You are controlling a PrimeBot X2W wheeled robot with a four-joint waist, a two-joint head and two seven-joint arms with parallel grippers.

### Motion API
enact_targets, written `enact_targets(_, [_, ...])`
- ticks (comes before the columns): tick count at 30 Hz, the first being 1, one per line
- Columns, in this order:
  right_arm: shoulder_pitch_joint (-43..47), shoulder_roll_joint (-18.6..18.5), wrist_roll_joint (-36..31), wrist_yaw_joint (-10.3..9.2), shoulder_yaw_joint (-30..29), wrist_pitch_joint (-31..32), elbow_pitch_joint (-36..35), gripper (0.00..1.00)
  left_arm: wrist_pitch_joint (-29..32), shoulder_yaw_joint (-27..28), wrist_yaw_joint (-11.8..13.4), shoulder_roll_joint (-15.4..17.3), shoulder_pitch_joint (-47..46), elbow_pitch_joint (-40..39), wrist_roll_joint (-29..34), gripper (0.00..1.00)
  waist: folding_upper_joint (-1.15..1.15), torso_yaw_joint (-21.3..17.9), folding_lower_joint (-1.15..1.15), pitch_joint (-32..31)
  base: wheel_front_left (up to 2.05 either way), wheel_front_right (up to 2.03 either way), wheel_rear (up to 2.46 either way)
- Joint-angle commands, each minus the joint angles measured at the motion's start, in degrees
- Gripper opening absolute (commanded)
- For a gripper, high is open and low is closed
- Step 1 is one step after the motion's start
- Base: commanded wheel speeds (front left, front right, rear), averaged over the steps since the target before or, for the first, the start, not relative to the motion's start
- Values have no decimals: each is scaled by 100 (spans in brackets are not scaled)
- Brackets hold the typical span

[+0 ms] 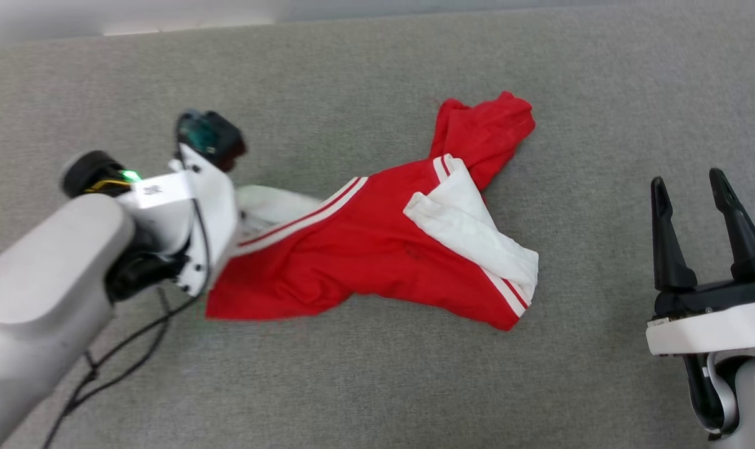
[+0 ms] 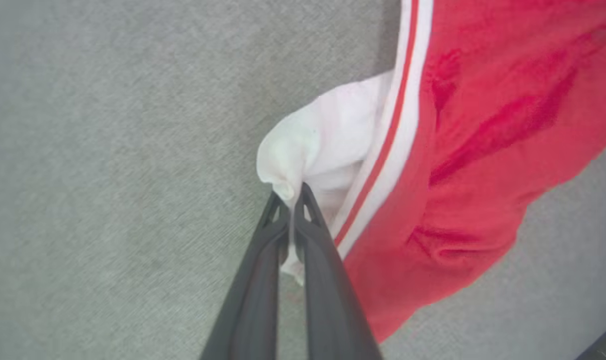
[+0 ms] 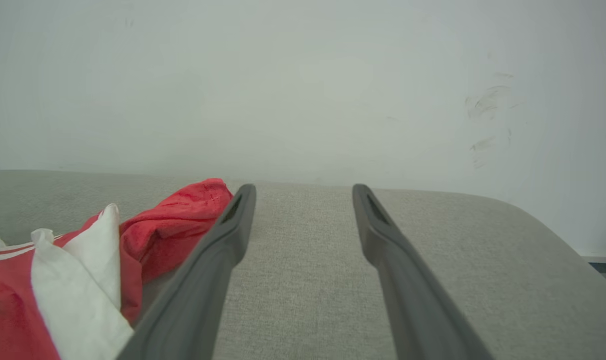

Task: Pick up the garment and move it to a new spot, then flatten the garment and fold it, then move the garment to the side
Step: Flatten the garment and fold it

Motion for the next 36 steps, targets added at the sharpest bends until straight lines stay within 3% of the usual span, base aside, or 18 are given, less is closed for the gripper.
enact_targets(1, [61, 37, 10, -3, -20, -10, -35, 100, -59, 44, 40, 121, 14, 56, 31, 0, 0, 90, 0, -84, 0, 0, 0])
enact_targets(8, [148, 90, -4, -3, -21, -11, -34, 100, -451, 219, 318, 591, 526, 658, -78, 0, 0, 91, 0, -72, 0, 0, 0])
enact_targets(15, [143, 101, -21, -2, 60, -12, 70, 100, -662, 193, 408, 432, 1061, 1421, -306, 0, 0, -3, 0, -90, 0, 0, 0])
enact_targets(16, [162, 101, -23, -3, 53, -12, 86, 100, -736, 201, 410, 381, 1056, 1478, -299, 5, 0, 4, 0, -116, 0, 0, 0])
enact_targets(17, [185, 101, -29, -3, 44, -12, 106, 100, -816, 202, 409, 345, 1015, 1498, -247, 100, 0, 13, 0, -147, 0, 0, 0])
enact_targets(23, [321, 127, -29, -3, -55, -12, 131, 100, -1194, 282, 324, 322, 550, 1250, -31, 100, 0, 126, 0, -407, 0, 0, 0])
enact_targets(29, [422, 178, -13, -3, -78, -12, 95, 100, -1065, 365, 331, 403, 28, 440, 100, 100, 0, 191, 0, -596, 0, 0, 0])
enact_targets(33, [390, 186, 7, -3, -53, -12, 66, 100, -843, 410, 364, 223, -269, 60, 21, 100, 0, 156, 0, -565, 0, 0, 0])
enact_targets(36, [233, 171, 25, -3, 4, -12, 4, 100, -403, 324, 303, -143, -559, -148, -190, 100, 0, -1, 0, -378, 0, 0, 0])
